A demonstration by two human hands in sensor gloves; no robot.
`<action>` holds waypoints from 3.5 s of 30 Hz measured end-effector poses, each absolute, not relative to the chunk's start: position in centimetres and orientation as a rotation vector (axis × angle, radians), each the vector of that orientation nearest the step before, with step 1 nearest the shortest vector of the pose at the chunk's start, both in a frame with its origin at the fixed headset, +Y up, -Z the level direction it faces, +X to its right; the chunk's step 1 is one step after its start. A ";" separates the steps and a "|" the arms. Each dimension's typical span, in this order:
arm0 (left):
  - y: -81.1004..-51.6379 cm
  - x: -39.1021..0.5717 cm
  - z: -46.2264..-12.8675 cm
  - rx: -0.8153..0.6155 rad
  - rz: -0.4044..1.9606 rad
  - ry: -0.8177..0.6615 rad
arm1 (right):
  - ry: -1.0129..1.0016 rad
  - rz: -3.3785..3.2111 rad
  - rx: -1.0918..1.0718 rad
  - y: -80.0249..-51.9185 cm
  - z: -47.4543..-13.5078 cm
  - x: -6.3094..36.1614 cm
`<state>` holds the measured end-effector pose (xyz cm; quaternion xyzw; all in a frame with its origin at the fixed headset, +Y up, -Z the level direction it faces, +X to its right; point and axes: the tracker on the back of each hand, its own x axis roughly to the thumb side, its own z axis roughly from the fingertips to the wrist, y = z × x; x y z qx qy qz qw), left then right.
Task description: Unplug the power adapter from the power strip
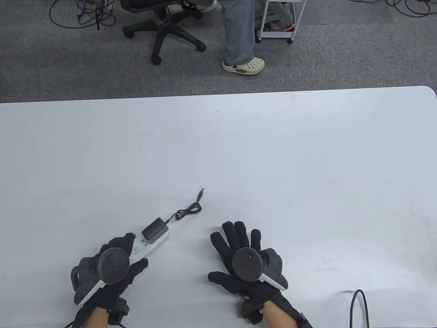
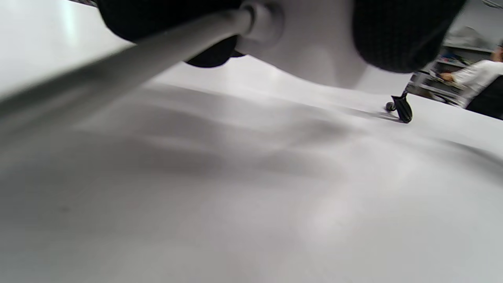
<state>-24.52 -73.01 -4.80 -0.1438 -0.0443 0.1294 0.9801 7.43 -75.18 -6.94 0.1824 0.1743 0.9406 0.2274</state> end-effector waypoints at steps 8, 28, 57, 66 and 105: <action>-73.6 -19.4 -3.8 -0.379 0.203 -0.367 | 0.489 2.528 0.606 -74.8 -6.4 6.8; -75.1 -17.5 -3.4 -0.404 0.077 -0.427 | 0.398 2.648 0.886 -74.3 -3.9 2.8; -74.8 -16.0 -3.0 -0.349 0.129 -0.464 | 0.379 2.444 0.775 -74.5 -4.4 3.7; -74.9 -16.2 -3.5 -0.382 0.169 -0.450 | 0.367 2.394 0.758 -74.4 -4.9 4.0; -74.8 -16.1 -3.6 -0.398 0.172 -0.451 | 0.426 2.507 0.093 -74.9 -9.2 11.0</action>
